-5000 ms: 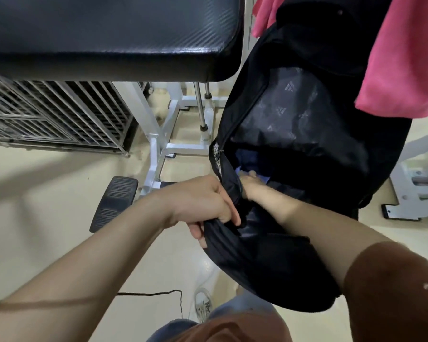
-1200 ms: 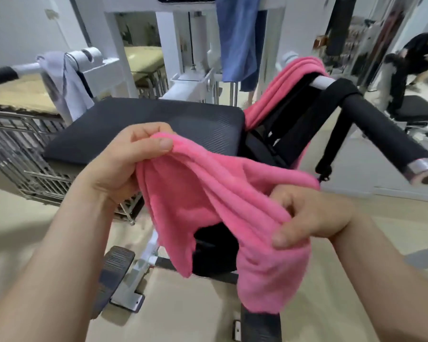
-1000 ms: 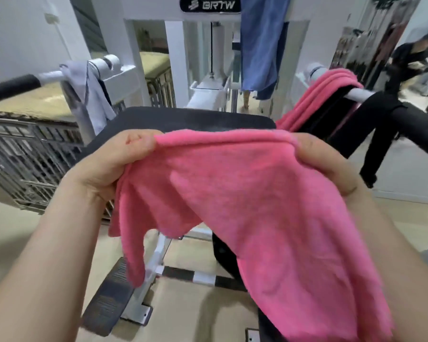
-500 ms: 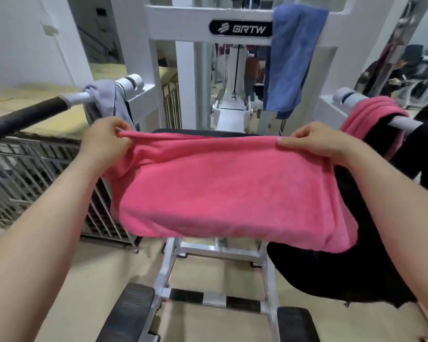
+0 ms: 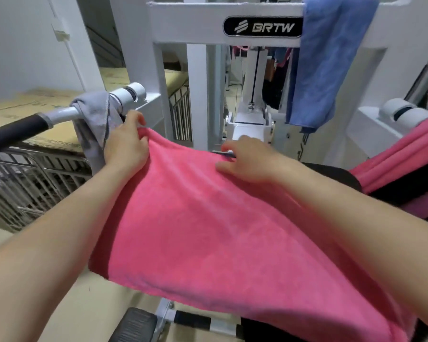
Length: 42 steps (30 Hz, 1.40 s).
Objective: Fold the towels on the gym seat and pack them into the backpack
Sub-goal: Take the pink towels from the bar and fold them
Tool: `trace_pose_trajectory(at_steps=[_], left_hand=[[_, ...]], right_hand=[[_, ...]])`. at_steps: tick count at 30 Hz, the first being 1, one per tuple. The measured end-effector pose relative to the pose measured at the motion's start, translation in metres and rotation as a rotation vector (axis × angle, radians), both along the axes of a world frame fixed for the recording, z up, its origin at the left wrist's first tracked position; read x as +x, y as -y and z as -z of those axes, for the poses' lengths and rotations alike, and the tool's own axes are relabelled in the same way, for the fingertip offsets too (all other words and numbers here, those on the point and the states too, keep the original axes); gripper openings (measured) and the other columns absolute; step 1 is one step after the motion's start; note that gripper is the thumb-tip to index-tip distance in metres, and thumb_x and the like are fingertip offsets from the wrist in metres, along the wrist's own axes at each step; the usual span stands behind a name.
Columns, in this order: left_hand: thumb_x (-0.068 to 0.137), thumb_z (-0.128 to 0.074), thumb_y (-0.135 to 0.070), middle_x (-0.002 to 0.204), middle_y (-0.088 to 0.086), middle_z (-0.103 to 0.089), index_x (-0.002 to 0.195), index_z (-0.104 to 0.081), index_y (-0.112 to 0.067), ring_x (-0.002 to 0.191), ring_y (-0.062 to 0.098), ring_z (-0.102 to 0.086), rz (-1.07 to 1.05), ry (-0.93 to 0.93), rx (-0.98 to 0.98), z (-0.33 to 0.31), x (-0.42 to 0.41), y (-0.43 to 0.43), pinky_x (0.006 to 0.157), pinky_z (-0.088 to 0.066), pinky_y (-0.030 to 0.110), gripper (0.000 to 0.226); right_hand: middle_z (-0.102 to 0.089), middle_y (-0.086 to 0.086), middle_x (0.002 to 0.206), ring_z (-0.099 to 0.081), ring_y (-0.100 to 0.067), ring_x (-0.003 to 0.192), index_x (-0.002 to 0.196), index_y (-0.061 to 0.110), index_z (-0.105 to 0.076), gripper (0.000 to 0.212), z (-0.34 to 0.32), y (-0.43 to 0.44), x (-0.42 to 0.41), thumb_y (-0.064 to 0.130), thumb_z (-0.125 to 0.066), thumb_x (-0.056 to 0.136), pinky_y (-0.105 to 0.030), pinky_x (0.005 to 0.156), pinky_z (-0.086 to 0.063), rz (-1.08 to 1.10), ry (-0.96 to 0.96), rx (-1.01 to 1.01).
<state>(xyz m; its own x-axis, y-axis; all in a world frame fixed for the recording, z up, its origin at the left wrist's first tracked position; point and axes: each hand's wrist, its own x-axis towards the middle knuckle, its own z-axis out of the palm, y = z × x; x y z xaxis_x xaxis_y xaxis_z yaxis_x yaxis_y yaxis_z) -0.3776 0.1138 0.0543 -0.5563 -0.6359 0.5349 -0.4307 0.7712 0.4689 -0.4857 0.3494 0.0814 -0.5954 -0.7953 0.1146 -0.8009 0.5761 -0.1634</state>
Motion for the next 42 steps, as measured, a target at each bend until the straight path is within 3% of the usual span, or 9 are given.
trace_pose_trajectory(at_steps=[4,9,13,17,20,26,29,34,42], left_hand=[[0.085,-0.055,-0.014,0.098,0.006,-0.072,0.089,-0.066,-0.025,0.096,0.031,-0.064,0.091,0.171,0.045,0.014,-0.001,0.017,0.083,-0.05,0.039,0.016],[0.092,-0.059,-0.011,0.115,-0.004,-0.069,0.119,-0.068,-0.016,0.102,0.003,-0.062,0.361,0.156,0.517,0.02,0.025,0.032,0.092,-0.044,0.013,0.029],[0.092,-0.058,0.001,0.121,-0.003,-0.066,0.129,-0.06,-0.015,0.108,0.003,-0.06,0.511,0.106,0.725,0.031,0.053,0.037,0.099,-0.044,0.017,0.04],[0.088,-0.053,0.003,0.116,0.009,-0.069,0.125,-0.063,-0.014,0.104,0.016,-0.064,0.306,-0.028,0.358,0.032,0.053,0.043,0.09,-0.048,0.025,0.042],[0.087,-0.049,-0.007,0.107,0.017,-0.062,0.124,-0.058,-0.014,0.099,0.04,-0.061,0.165,0.174,-0.092,0.033,0.051,0.049,0.079,-0.049,0.046,0.039],[0.094,-0.043,-0.028,0.124,0.011,-0.049,0.129,-0.046,-0.019,0.104,0.038,-0.054,0.164,0.477,-0.216,0.015,0.058,0.027,0.073,-0.048,0.047,0.037],[0.09,-0.055,-0.029,0.113,-0.005,-0.061,0.114,-0.064,-0.028,0.101,0.018,-0.058,0.65,0.278,-0.122,-0.007,0.068,-0.007,0.082,-0.051,0.041,0.025],[0.07,-0.054,-0.075,0.095,-0.019,-0.045,0.123,-0.053,-0.045,0.089,0.006,-0.047,1.023,0.585,-0.129,-0.006,0.07,-0.074,0.08,-0.047,0.034,0.061],[0.079,-0.059,-0.02,0.085,-0.005,-0.062,0.088,-0.058,-0.024,0.076,0.025,-0.06,0.991,0.535,-0.405,0.0,0.056,-0.106,0.059,-0.046,0.036,0.01]], right_hand=[[-0.06,-0.012,0.104,-0.056,-0.031,0.101,0.103,0.013,-0.063,0.033,0.008,0.053,-0.001,0.042,-0.06,0.088,-0.041,0.087,-0.049,-0.078,-0.047,-0.014],[-0.068,-0.011,0.091,-0.063,-0.031,0.09,0.086,0.006,-0.066,0.018,-0.002,0.082,-0.009,0.022,-0.057,0.087,-0.039,0.079,-0.053,-0.072,-0.003,0.102],[-0.07,-0.006,0.091,-0.064,-0.025,0.088,0.08,0.016,-0.07,0.008,-0.012,0.091,-0.008,0.022,-0.067,0.084,-0.035,0.082,-0.053,-0.045,0.111,0.149],[-0.06,-0.006,0.087,-0.057,-0.029,0.083,0.083,0.013,-0.059,0.005,-0.015,0.103,0.009,0.012,-0.055,0.085,-0.036,0.067,-0.048,0.004,-0.186,0.237],[-0.053,-0.015,0.103,-0.055,-0.035,0.091,0.103,0.007,-0.054,0.017,-0.007,0.114,0.019,0.006,-0.041,0.093,-0.04,0.062,-0.036,0.055,-0.476,0.01],[-0.05,-0.013,0.127,-0.056,-0.035,0.108,0.135,0.021,-0.042,0.04,0.016,0.097,0.017,0.028,-0.046,0.096,-0.043,0.085,-0.046,0.076,-0.122,-0.102],[-0.058,-0.01,0.118,-0.054,-0.03,0.108,0.131,0.024,-0.05,0.037,0.007,0.052,0.013,0.034,-0.047,0.096,-0.036,0.087,-0.043,0.103,-0.08,-0.06],[-0.061,-0.004,0.102,-0.058,-0.029,0.098,0.112,0.02,-0.062,0.029,0.004,-0.023,-0.003,0.038,-0.06,0.089,-0.032,0.076,-0.042,0.271,-0.076,0.088],[-0.069,0.008,0.087,-0.066,-0.017,0.084,0.091,0.026,-0.067,0.017,-0.031,-0.094,-0.027,0.039,-0.072,0.082,-0.034,0.077,-0.053,0.34,0.338,0.21]])
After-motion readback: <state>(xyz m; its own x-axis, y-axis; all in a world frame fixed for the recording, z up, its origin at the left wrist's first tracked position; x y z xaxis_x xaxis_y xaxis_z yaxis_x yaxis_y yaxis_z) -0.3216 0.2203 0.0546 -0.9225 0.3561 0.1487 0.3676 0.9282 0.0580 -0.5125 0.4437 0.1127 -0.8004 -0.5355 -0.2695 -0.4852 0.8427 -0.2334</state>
